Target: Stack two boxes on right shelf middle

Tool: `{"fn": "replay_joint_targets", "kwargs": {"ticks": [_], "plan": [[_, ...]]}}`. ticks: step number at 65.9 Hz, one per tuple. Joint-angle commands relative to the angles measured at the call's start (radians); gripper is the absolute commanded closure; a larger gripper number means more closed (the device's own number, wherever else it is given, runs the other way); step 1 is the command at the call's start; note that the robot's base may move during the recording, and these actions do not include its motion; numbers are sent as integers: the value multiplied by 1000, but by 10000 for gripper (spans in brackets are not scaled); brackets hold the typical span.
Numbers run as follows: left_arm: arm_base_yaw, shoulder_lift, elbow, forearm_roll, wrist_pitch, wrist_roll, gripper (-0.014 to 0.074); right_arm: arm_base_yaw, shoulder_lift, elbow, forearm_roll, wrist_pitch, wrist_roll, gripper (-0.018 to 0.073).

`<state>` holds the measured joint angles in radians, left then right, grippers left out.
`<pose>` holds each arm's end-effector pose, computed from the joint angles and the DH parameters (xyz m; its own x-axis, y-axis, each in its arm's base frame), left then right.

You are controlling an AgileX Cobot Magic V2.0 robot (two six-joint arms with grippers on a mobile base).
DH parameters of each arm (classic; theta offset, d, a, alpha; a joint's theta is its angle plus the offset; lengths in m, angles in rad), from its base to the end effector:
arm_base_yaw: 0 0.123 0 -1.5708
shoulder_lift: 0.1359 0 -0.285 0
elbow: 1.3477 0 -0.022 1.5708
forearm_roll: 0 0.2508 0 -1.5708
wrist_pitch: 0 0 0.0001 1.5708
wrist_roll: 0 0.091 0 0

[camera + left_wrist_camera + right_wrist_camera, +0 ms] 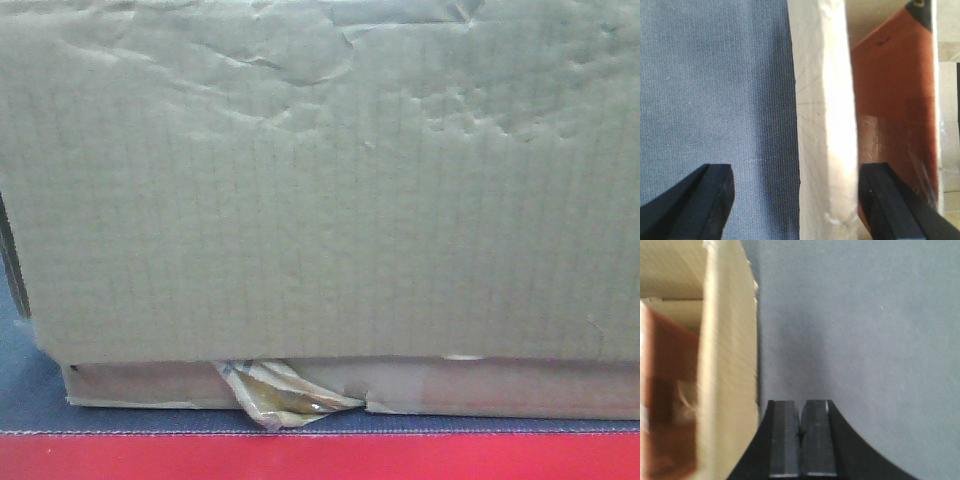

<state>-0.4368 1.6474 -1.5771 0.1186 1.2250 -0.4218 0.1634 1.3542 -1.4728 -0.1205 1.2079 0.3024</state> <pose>0.3148 -0.1358 0.3433 -0.9287 0.0253 -0.3700 0.0417 0.9985 -0.0363 0.2649 0.0333 0.4037 -0.8284 0.1218 -0.5467 0.1147 0.9923 0.0473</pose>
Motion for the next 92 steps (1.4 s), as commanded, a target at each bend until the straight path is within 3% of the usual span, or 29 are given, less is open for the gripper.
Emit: {"fn": "replay_joint_targets", "kwargs": {"ticks": [1,11,20,27,52,92], "plan": [[4,-6,1,-6,-4,0,176,59,50,-68,-46,13,41,702],[4,-6,1,-6,-4,0,176,96,100,-112,-39,13,51,637],[4,-6,1,-6,-4,0,176,99,117,-108,-6,13,51,403],[4,-6,1,-6,-4,0,176,99,126,-99,32,13,51,286],[4,-6,1,-4,-4,0,176,99,128,73,68,13,51,284],[4,-4,1,-4,-4,0,176,99,140,87,68,13,51,288]]}}
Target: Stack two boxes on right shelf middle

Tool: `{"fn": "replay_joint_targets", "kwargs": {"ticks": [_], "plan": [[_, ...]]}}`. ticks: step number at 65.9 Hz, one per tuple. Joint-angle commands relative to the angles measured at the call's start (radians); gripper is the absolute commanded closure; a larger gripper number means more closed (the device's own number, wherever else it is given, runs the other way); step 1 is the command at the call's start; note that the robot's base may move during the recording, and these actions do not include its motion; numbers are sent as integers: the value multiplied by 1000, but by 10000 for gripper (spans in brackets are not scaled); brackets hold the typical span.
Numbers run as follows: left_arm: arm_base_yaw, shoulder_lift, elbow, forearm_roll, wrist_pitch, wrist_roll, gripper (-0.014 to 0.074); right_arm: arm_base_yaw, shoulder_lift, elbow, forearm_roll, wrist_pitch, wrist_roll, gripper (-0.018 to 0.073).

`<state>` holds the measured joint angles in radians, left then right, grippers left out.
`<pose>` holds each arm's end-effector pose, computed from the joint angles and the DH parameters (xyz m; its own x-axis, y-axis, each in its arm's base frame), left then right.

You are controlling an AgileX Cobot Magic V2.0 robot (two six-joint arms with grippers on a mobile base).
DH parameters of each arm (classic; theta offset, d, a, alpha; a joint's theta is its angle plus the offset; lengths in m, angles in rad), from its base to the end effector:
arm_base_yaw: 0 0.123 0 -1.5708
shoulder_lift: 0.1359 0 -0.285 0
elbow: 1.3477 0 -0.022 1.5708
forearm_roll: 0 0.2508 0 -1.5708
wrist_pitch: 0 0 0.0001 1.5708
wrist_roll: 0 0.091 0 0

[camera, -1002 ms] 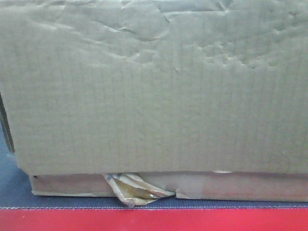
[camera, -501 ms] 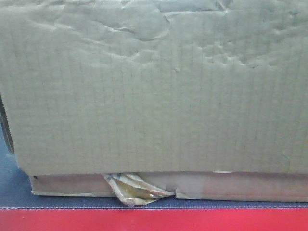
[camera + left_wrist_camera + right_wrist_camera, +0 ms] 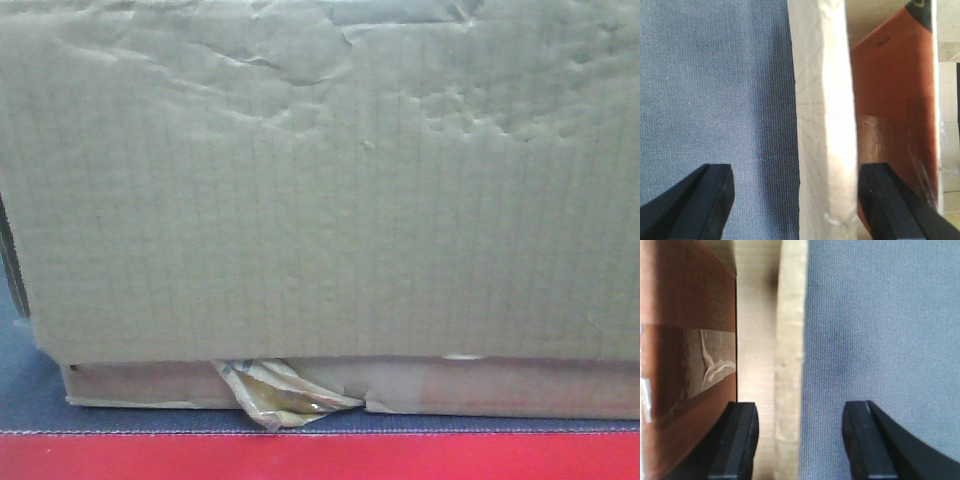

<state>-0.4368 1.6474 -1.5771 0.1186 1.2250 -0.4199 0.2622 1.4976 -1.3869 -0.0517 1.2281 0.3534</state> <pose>0.3148 -0.1358 0.3433 -0.9286 0.0272 -0.3700 0.0435 0.9984 -0.0356 0.2885 0.0729 0.3372 -0.9461 0.0871 -0.3119 0.0719 0.9956 0.0600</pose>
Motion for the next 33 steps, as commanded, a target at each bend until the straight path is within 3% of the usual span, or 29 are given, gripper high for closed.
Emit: {"fn": "replay_joint_targets", "kwargs": {"ticks": [1,5,10,18,22,33], "plan": [[4,-4,1,-4,-4,-2,178,1,-4,1,-1,-7,0,293],[4,-4,1,-4,-4,-10,205,1,-4,1,-1,-7,0,333],[0,-4,1,-4,-4,-29,309,1,-4,1,-1,-7,0,431],[-6,-2,1,-2,-4,-31,571,1,-4,1,-1,-7,0,674],[-10,0,1,-4,-4,-31,712,1,-4,1,-7,-7,0,721],[-21,0,1,40,-4,-73,708,14,-4,-1,-25,-7,25,712]]}}
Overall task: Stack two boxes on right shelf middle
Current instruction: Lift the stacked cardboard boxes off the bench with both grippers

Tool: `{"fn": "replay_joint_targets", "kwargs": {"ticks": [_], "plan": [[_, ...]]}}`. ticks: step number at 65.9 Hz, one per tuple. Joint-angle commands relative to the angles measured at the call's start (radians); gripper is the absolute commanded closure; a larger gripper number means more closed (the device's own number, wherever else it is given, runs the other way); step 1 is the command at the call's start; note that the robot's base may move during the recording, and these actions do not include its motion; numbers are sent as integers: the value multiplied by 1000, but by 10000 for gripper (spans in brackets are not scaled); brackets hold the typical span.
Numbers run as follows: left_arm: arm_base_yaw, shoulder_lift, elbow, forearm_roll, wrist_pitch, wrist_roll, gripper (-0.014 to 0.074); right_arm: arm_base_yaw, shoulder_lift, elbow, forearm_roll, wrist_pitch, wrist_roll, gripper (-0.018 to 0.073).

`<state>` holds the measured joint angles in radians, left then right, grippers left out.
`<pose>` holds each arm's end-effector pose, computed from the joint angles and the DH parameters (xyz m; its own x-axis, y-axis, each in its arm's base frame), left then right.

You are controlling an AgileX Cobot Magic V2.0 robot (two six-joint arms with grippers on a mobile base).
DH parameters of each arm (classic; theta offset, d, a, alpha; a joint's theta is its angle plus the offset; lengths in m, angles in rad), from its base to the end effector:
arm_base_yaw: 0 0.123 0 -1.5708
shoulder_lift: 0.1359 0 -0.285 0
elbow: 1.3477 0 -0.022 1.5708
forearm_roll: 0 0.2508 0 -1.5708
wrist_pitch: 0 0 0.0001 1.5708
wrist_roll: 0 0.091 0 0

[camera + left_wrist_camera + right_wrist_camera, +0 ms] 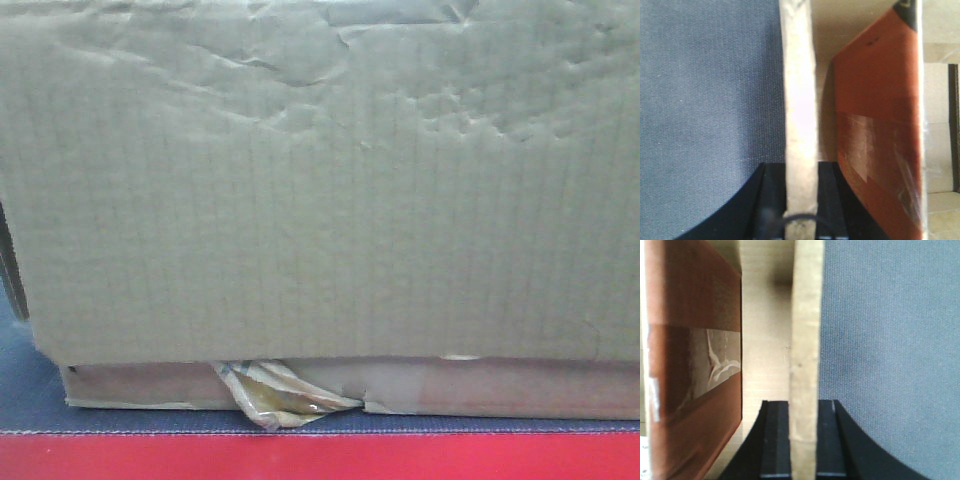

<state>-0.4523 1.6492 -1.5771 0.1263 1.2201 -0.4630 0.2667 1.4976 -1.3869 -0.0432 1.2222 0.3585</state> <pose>0.3137 -0.1404 0.3429 -0.9275 0.0011 -0.3738 0.0197 0.9988 -0.0459 0.2885 0.0750 0.3374 -0.9451 0.0909 -0.3139 0.0719 0.9948 0.0715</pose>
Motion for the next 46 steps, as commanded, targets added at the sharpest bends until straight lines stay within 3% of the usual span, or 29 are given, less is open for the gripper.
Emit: {"fn": "replay_joint_targets", "kwargs": {"ticks": [1,6,20,32,46], "plan": [[-8,-2,1,44,1,-39,708,14,-4,-1,-43,-1,26,712],[-13,-11,1,114,1,-75,708,41,-4,-1,-74,-1,48,712],[-13,-75,1,197,1,-112,708,117,-6,-74,-133,-53,96,712],[-9,-140,-32,346,1,-149,708,159,-6,-186,-222,-88,115,712],[-9,-167,-97,367,-62,-150,708,167,-6,-261,-274,-191,149,712]]}}
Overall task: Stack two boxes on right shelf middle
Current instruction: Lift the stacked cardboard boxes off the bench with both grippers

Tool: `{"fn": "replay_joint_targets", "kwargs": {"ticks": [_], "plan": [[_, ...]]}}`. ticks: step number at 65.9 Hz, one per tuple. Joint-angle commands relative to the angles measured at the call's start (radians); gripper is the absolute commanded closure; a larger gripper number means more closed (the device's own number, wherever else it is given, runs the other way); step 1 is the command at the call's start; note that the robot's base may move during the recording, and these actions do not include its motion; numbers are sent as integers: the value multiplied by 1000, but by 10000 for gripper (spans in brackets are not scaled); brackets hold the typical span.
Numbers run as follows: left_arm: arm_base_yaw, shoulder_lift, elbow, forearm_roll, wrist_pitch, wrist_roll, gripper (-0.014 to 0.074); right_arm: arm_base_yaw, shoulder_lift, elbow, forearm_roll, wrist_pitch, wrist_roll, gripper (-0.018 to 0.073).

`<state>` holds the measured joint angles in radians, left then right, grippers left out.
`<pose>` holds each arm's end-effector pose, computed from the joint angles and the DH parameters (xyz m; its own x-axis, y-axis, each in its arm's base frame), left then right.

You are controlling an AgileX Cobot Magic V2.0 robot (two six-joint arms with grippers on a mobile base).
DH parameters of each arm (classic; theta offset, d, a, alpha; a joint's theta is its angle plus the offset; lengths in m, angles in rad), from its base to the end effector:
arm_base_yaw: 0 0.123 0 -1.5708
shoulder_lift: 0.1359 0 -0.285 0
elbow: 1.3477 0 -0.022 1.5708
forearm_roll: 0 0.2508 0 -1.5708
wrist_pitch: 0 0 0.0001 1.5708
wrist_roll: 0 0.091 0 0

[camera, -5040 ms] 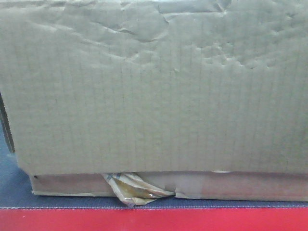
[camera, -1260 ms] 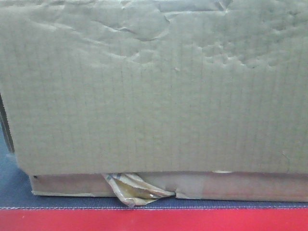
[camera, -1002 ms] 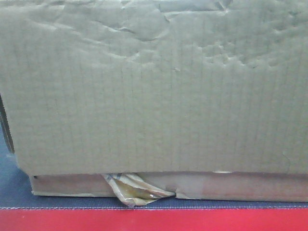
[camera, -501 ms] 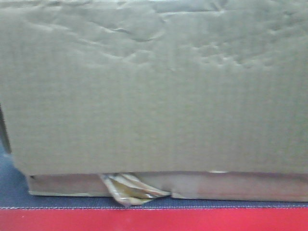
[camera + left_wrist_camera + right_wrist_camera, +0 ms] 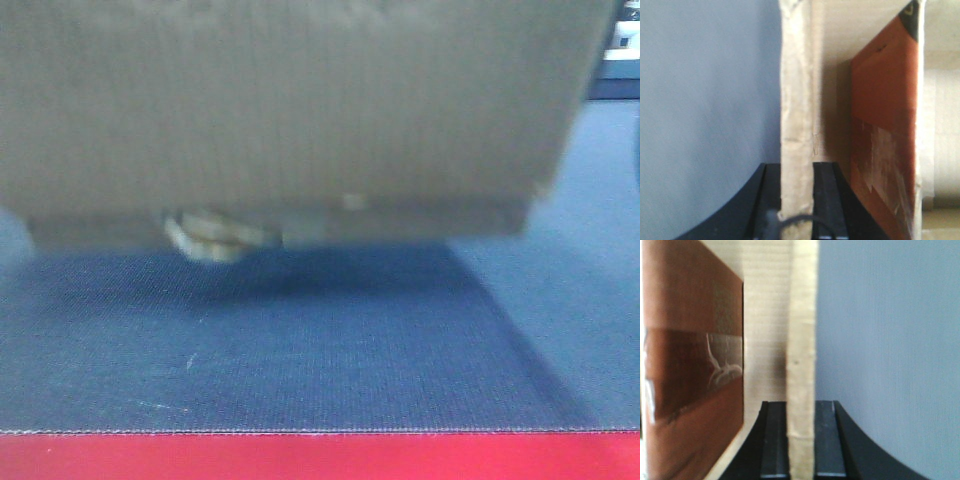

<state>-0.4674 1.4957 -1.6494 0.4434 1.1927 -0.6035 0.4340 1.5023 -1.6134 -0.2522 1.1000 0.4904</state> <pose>0.2899 -0.1056 0.4224 -0.7253 -0.0621 -0.6856 -0.1166 0.9926 0.0334 0.2958 0.1148 0.4094 -0.7588 0.0409 -0.6500 -0.0059 0.9976 0.0697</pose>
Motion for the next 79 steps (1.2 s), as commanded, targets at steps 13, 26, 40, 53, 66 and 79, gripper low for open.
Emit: {"fn": "replay_joint_targets", "kwargs": {"ticks": [13,26,40,53,66,79], "plan": [[20,-14,-95,50,-93,19,708,-1,-11,-72,-92,-145,18,712],[138,-16,-135,-109,-114,175,708,-1,-9,-73,-92,-221,31,712],[141,-16,-135,-154,-191,206,708,-4,-7,-73,-140,-244,84,712],[43,-14,-106,28,-242,67,708,-4,-7,-73,-205,-247,113,712],[27,-18,-50,91,-290,-3,708,-4,-7,-73,-205,-274,129,712],[27,-36,-52,97,-309,-3,708,-4,-7,-71,-205,-301,129,712]]}}
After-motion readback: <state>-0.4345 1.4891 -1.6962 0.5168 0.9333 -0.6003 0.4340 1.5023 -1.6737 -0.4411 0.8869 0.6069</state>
